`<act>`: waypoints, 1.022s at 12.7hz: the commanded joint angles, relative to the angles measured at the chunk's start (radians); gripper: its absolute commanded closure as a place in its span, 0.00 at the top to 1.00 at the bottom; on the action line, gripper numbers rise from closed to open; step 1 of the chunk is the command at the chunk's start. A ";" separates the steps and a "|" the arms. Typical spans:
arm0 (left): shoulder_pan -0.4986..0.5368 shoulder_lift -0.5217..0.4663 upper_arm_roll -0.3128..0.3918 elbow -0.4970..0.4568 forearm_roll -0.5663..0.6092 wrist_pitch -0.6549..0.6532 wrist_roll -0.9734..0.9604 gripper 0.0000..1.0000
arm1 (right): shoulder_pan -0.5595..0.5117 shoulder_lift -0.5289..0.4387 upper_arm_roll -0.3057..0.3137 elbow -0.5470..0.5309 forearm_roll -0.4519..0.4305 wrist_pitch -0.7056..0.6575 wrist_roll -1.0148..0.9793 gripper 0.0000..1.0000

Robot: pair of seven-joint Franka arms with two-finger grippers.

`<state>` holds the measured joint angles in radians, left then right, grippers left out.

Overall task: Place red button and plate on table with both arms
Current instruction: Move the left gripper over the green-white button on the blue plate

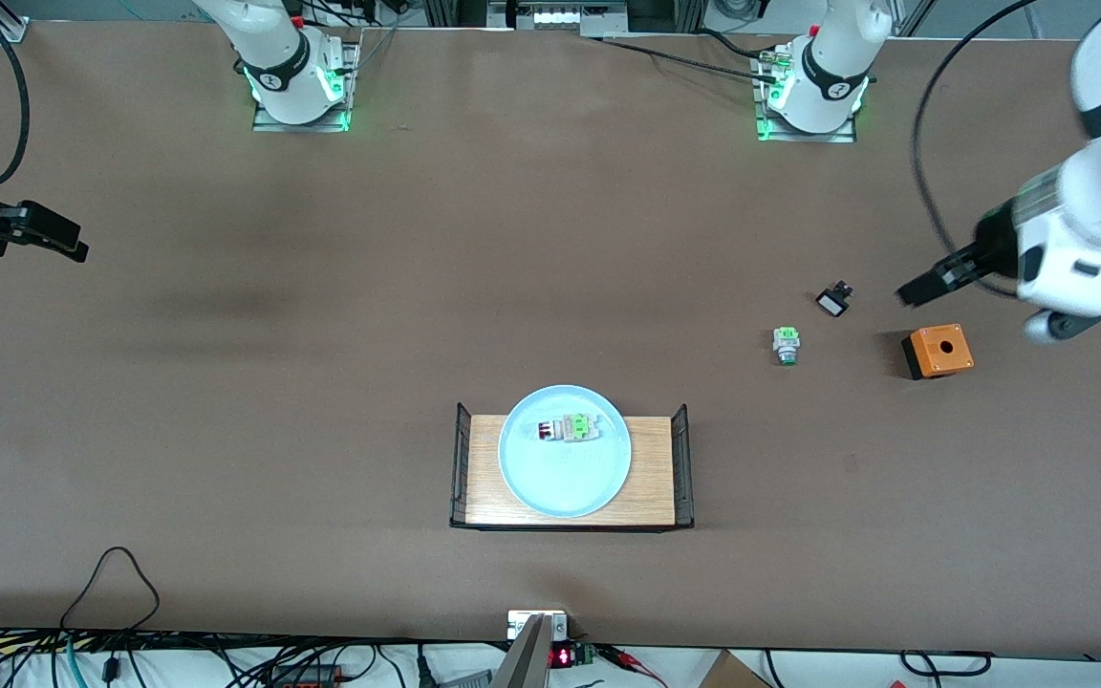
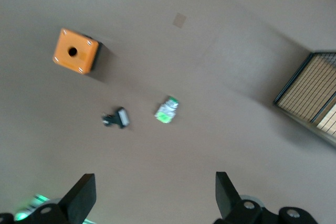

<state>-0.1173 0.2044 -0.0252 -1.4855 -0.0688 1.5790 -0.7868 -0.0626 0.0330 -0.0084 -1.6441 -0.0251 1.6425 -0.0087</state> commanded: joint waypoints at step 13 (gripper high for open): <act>-0.284 0.443 0.007 0.490 -0.045 0.172 -1.228 1.00 | 0.000 -0.008 -0.001 0.004 -0.003 -0.007 -0.014 1.00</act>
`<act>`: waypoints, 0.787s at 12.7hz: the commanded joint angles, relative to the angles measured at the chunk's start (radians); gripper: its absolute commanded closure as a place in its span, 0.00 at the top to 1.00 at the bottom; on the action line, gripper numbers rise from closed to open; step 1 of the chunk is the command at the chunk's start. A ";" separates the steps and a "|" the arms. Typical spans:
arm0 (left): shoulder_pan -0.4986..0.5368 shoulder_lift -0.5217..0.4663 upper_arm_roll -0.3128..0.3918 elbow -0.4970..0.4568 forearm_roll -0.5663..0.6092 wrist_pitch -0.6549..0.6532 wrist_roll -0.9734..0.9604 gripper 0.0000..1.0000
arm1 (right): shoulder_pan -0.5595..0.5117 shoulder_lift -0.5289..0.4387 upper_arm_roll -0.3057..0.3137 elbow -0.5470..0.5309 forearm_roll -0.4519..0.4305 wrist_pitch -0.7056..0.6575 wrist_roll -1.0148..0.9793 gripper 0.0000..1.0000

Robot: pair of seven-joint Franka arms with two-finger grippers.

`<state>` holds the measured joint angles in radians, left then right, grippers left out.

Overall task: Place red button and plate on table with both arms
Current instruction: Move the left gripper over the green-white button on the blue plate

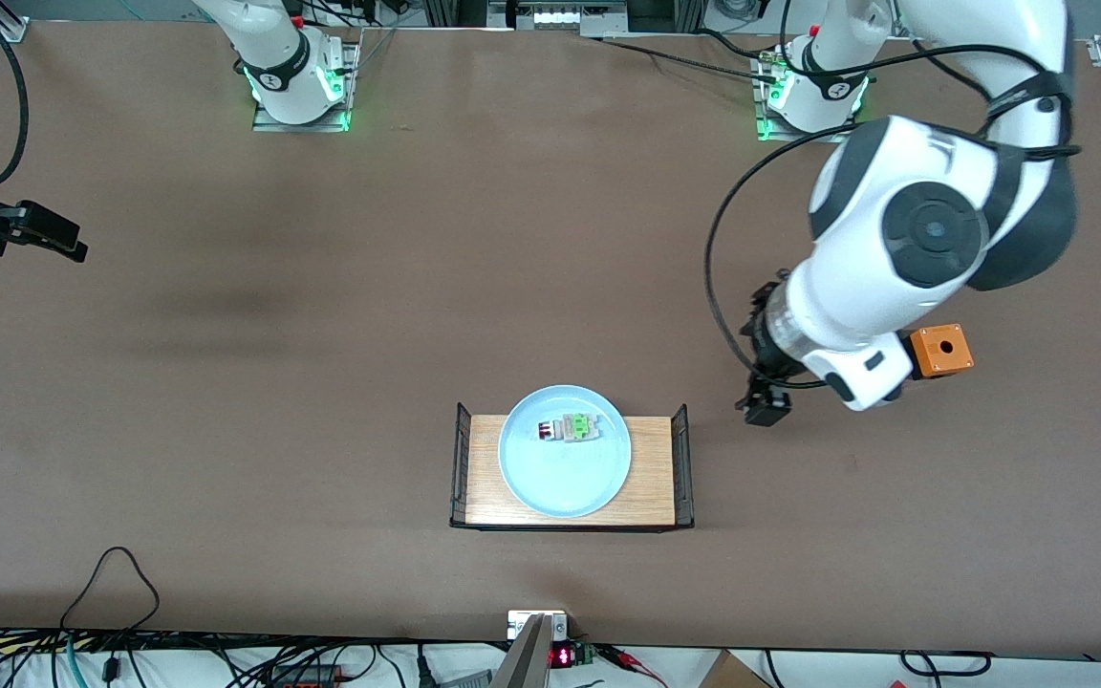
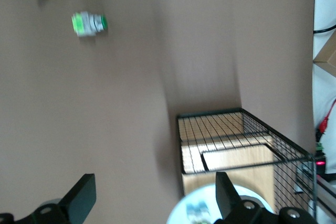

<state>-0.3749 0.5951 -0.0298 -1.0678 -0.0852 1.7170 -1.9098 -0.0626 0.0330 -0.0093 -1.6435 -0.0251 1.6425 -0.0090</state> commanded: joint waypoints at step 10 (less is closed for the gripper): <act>-0.202 0.291 0.059 0.224 -0.030 0.351 -0.334 1.00 | -0.002 -0.008 0.000 0.004 -0.001 -0.007 -0.014 1.00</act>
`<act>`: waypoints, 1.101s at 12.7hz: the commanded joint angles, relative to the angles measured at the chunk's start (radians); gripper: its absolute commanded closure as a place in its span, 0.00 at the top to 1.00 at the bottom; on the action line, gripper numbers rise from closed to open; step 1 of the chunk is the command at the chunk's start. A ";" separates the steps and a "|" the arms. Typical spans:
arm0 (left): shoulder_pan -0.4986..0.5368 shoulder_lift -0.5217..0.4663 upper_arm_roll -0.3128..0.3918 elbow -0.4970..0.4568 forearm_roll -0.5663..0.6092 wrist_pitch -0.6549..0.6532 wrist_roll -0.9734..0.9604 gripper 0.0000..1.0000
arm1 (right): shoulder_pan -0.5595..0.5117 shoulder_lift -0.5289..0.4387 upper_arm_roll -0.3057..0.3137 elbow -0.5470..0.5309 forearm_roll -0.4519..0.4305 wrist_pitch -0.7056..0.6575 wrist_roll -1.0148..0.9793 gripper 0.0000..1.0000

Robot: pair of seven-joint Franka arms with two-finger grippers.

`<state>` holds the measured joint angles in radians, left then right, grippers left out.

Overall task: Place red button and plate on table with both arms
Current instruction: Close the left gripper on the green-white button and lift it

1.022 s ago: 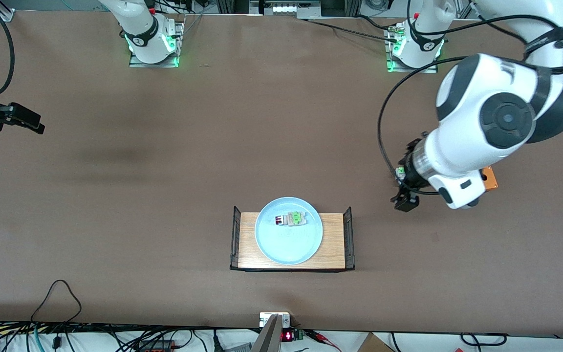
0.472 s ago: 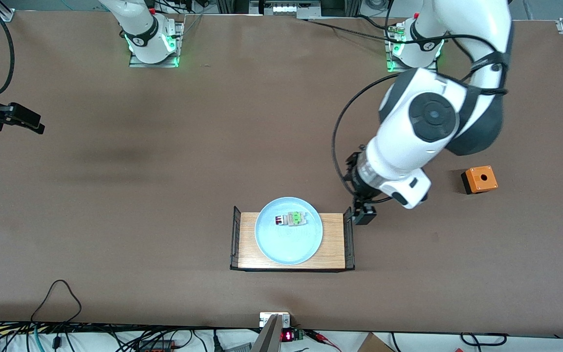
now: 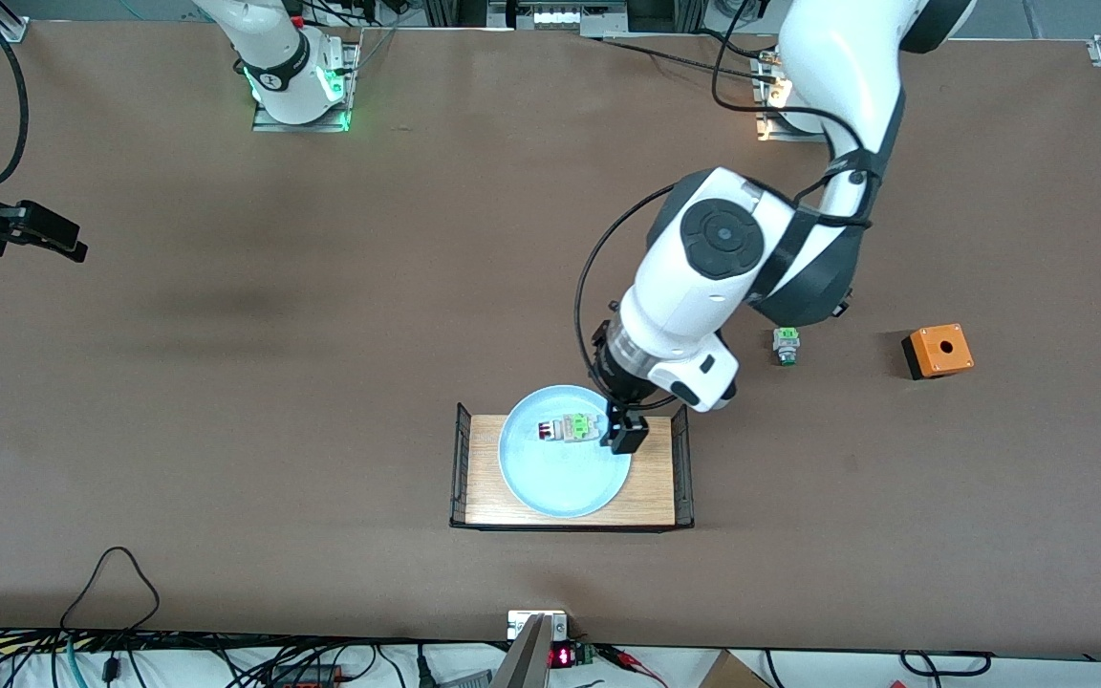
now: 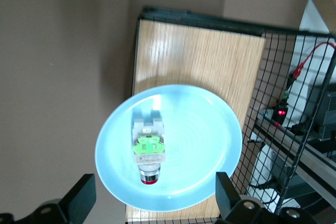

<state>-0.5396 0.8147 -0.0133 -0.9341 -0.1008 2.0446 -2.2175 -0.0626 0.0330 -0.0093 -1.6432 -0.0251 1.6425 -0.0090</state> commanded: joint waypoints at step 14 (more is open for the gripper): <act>-0.085 0.156 0.104 0.081 -0.005 0.094 -0.016 1.00 | -0.002 -0.007 0.000 0.003 -0.001 -0.006 -0.014 1.00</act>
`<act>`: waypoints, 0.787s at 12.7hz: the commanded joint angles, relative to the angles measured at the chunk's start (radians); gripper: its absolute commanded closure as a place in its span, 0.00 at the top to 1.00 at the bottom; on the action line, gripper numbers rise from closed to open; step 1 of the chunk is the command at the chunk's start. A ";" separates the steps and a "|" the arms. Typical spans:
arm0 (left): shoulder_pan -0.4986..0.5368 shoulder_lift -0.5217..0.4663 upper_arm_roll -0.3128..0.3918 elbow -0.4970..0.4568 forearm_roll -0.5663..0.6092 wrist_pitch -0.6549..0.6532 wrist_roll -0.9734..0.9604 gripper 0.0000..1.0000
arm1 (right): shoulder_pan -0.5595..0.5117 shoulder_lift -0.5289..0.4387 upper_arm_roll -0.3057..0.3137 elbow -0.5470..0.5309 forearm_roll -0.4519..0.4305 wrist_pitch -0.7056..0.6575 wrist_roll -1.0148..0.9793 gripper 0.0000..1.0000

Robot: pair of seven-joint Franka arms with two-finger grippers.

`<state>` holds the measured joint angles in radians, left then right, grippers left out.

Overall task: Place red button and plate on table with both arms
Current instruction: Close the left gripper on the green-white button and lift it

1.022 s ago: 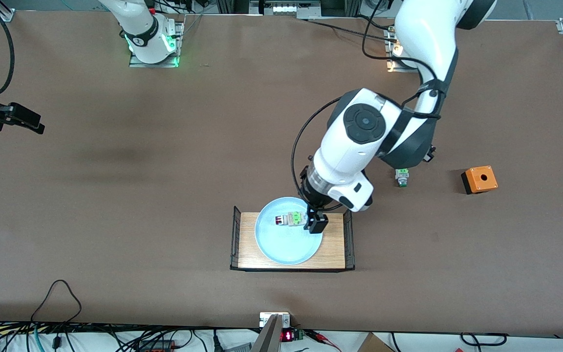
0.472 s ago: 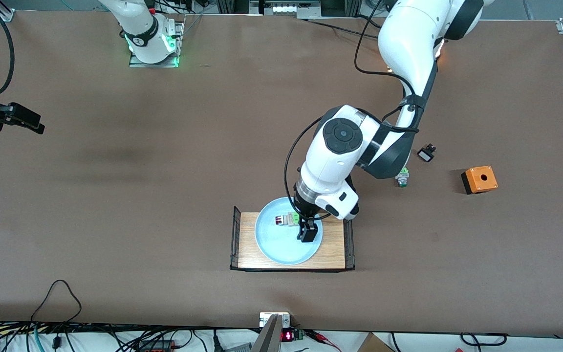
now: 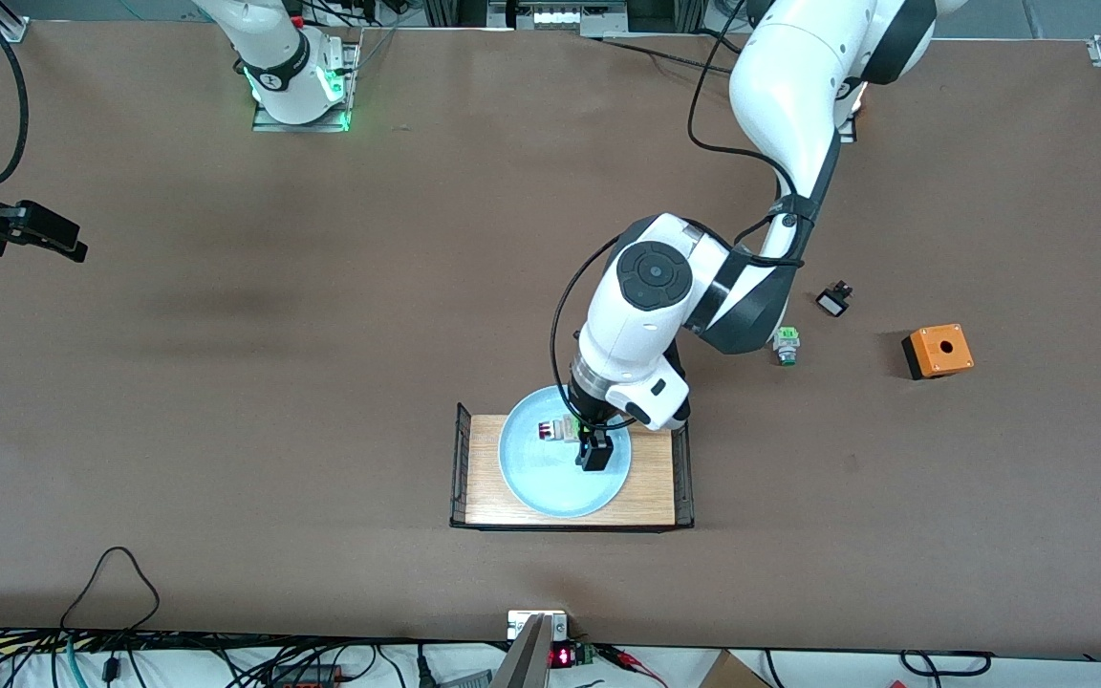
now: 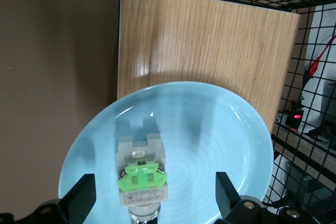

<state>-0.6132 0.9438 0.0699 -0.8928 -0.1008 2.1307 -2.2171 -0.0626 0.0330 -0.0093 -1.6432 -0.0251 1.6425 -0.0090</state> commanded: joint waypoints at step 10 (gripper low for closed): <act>-0.022 0.043 0.041 0.038 -0.004 0.008 -0.009 0.40 | -0.002 -0.007 0.000 0.003 -0.001 -0.006 -0.014 1.00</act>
<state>-0.6185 0.9655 0.0804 -0.8891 -0.1008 2.1325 -2.2160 -0.0626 0.0330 -0.0093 -1.6432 -0.0251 1.6424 -0.0090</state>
